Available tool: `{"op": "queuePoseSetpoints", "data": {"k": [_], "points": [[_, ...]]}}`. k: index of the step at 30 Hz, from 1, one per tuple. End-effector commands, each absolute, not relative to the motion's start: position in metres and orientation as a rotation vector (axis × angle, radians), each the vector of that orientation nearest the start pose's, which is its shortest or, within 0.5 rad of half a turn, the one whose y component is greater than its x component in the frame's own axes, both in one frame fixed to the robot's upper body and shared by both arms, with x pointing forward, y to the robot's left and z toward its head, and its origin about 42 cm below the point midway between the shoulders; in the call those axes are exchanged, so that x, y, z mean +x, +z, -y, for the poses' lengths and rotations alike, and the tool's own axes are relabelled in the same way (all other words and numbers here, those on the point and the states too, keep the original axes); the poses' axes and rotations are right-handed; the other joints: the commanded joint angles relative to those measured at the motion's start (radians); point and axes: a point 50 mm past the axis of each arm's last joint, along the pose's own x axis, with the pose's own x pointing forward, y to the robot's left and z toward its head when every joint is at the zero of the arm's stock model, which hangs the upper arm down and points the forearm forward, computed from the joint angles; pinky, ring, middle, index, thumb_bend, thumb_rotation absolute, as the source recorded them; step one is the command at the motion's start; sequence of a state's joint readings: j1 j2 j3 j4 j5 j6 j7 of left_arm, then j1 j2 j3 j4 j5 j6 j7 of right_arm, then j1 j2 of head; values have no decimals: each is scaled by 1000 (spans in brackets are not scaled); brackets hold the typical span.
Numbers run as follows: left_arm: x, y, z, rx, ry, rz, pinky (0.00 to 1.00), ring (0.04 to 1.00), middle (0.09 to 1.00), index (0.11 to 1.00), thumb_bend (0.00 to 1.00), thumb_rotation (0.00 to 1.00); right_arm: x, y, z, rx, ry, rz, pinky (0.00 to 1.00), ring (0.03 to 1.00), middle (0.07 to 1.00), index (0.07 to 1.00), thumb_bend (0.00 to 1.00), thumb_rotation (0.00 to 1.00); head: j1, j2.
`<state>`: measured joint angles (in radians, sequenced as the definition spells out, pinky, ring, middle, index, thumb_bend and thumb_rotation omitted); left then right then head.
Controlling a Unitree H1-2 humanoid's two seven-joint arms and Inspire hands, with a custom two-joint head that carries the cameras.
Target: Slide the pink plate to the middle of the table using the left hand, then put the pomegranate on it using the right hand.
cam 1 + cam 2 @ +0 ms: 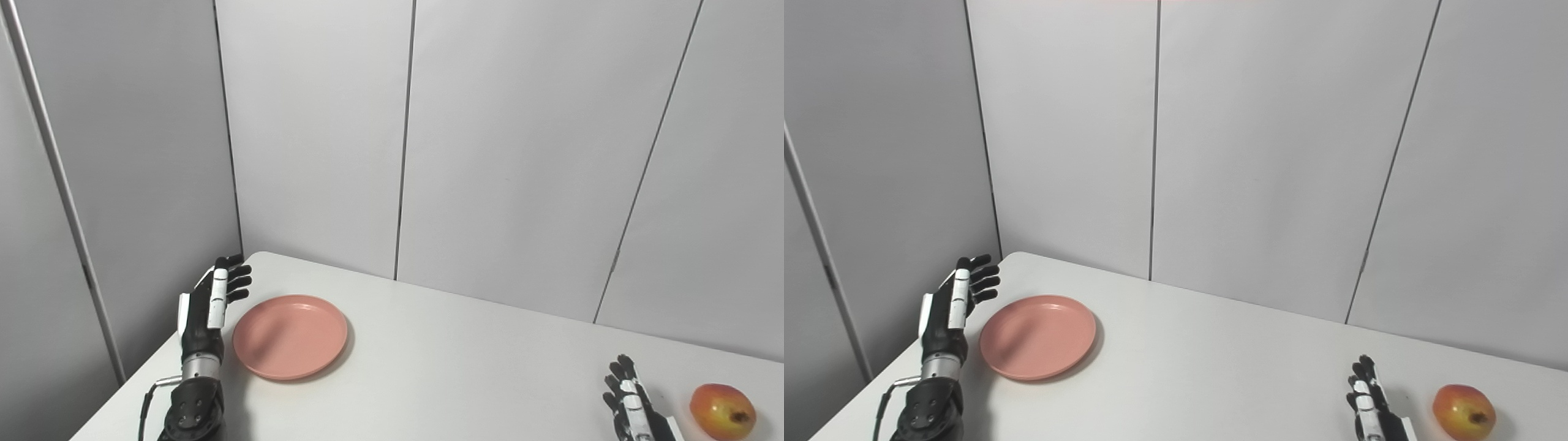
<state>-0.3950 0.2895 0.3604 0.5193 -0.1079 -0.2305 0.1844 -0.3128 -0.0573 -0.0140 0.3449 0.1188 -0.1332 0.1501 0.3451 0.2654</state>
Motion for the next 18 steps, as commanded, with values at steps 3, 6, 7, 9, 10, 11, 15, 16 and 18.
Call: {"op": "queuePoseSetpoints", "data": {"k": [3,6,7,9,10,11,15,16,18], "points": [[407,168,-414,45,528,277,688,720,724,710,613,1000,375,98,206,79,188,90,1000,1000,1000,1000,343,873,3,0],[410,161,-417,39,525,257,688,722,727,712,610,1000,374,98,205,71,193,91,1000,1000,1000,1000,345,878,3,-4],[410,159,-417,41,522,252,690,725,730,716,612,1000,374,98,205,72,193,89,1000,1000,1000,1000,344,883,2,-4],[411,156,-418,46,518,247,703,735,738,725,619,1000,374,98,205,78,194,88,1000,1000,1000,1000,345,878,1,-4],[412,153,-418,46,520,241,705,737,739,727,620,1000,374,98,204,77,192,90,1000,1000,1000,1000,345,877,-1,-5],[413,152,-418,46,521,238,712,743,744,729,616,1000,374,98,204,76,191,91,1000,1000,1000,1000,337,877,-1,-5],[415,147,-417,39,530,229,722,750,748,732,592,1000,374,99,204,78,190,93,1000,1000,1000,1000,337,872,2,-6],[416,146,-416,42,528,226,725,751,750,734,584,1000,374,99,204,78,189,93,1000,1000,1000,1000,336,877,3,-5],[416,145,-414,49,526,224,736,759,759,743,585,1000,375,99,205,74,188,92,1000,1000,1000,1000,338,877,4,-5]]}}
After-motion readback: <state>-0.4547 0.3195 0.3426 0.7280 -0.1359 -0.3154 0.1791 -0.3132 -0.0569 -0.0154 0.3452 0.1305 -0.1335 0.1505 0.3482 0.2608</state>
